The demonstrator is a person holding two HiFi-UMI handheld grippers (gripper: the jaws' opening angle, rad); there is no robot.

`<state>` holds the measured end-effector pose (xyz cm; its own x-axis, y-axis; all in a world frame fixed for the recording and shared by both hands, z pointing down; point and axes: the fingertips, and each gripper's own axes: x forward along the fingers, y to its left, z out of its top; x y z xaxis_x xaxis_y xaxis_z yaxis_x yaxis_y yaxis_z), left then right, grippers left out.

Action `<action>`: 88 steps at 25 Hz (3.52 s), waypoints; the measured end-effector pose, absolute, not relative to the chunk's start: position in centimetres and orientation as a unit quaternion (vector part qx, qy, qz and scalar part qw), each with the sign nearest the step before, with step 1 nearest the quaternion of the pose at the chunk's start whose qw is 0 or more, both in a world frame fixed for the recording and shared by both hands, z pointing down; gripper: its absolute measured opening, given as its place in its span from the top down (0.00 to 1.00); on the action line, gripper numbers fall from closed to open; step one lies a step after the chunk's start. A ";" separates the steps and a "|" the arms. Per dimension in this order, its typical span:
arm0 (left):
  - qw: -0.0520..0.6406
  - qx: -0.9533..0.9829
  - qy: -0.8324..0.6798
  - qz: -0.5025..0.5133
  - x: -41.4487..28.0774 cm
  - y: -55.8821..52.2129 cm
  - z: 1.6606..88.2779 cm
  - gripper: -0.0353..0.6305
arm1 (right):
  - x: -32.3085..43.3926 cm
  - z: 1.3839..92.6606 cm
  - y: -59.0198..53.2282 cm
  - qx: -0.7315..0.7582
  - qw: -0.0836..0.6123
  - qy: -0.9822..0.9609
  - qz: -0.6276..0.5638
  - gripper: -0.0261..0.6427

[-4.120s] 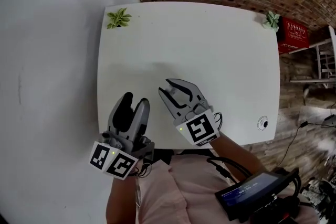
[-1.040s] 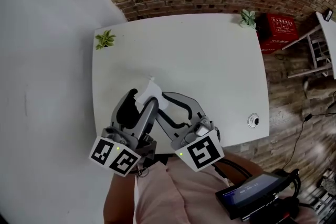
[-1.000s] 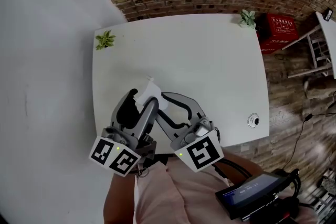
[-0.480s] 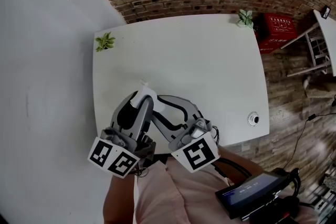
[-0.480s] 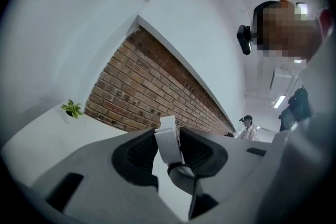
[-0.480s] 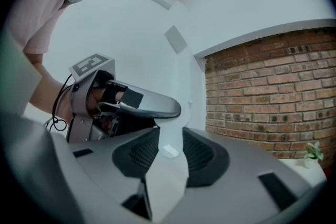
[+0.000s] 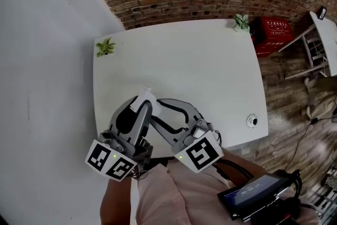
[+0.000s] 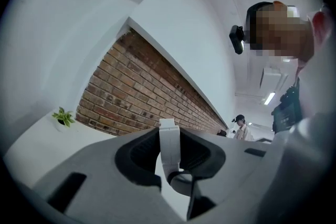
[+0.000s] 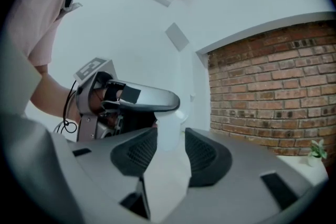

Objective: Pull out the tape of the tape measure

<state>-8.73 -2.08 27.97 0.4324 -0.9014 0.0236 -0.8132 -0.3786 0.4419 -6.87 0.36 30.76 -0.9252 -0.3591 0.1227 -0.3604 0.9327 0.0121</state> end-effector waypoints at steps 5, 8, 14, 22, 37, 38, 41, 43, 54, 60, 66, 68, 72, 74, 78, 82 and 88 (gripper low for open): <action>0.167 0.843 -0.504 -0.084 -9.4 -1.8 27.0 0.79 | -6.4 30.2 0.5 0.154 0.073 -0.985 0.016 0.68; 0.140 0.858 -0.491 -0.060 -9.9 -1.0 26.5 0.79 | -6.1 29.4 0.4 0.141 0.064 -0.987 0.050 0.68; 0.114 0.881 -0.458 -0.040 -9.8 -0.7 26.3 0.79 | -4.8 28.1 -0.5 0.085 0.075 -0.988 0.105 0.69; 0.070 0.919 -0.388 -0.006 -8.7 0.3 27.2 0.79 | -5.1 27.7 0.4 0.027 0.078 -0.971 0.222 0.71; 0.027 0.957 -0.275 0.086 -6.0 3.6 30.7 0.79 | -5.3 29.0 1.8 -0.033 0.082 -0.899 0.429 0.75; 0.023 0.959 -0.270 0.087 -5.9 3.7 30.7 0.79 | -5.3 29.2 1.8 -0.033 0.081 -0.895 0.438 0.76; 0.006 0.962 -0.259 0.089 -5.8 3.7 30.8 0.79 | -5.4 29.8 1.8 -0.031 0.080 -0.883 0.461 0.81; -0.002 0.963 -0.254 0.089 -5.8 3.8 30.9 0.79 | -5.4 30.4 1.8 -0.029 0.079 -0.877 0.473 0.84; -0.052 0.963 -0.244 0.105 -4.7 4.1 29.7 0.79 | -4.6 30.2 2.5 -0.042 0.086 -0.857 0.506 0.87; -0.047 0.964 -0.241 0.105 -4.8 4.1 30.3 0.79 | -4.5 30.6 2.4 -0.032 0.088 -0.848 0.522 0.90; -0.047 0.965 -0.234 0.107 -4.9 4.2 30.1 0.79 | -4.6 30.4 2.5 -0.031 0.087 -0.841 0.533 0.91; -0.048 0.965 -0.233 0.107 -4.9 4.3 30.0 0.79 | -4.6 30.3 2.6 -0.031 0.089 -0.843 0.529 0.91; -0.047 0.966 -0.231 0.109 -5.0 4.7 30.2 0.79 | -4.3 30.3 2.8 -0.031 0.086 -0.843 0.531 0.91; -0.040 0.965 -0.234 0.116 -5.5 4.8 30.7 0.79 | -3.8 30.5 2.3 -0.022 0.080 -0.842 0.533 0.91; -0.033 0.963 -0.237 0.122 -6.3 5.0 31.0 0.79 | -2.6 30.7 1.3 -0.008 0.079 -0.844 0.530 0.91; -0.032 0.962 -0.239 0.126 -6.3 5.1 31.2 0.79 | -2.3 30.7 1.4 -0.007 0.077 -0.843 0.532 0.91; -0.031 0.961 -0.242 0.132 -6.7 5.3 31.3 0.79 | -1.4 30.7 1.0 0.004 0.075 -0.845 0.530 0.91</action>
<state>-6.67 5.30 31.30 0.8483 -0.4730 0.2379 -0.4567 -0.8810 -0.1234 -1.38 0.98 30.67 -0.9887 0.0730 0.1307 -0.0858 0.4392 -0.8943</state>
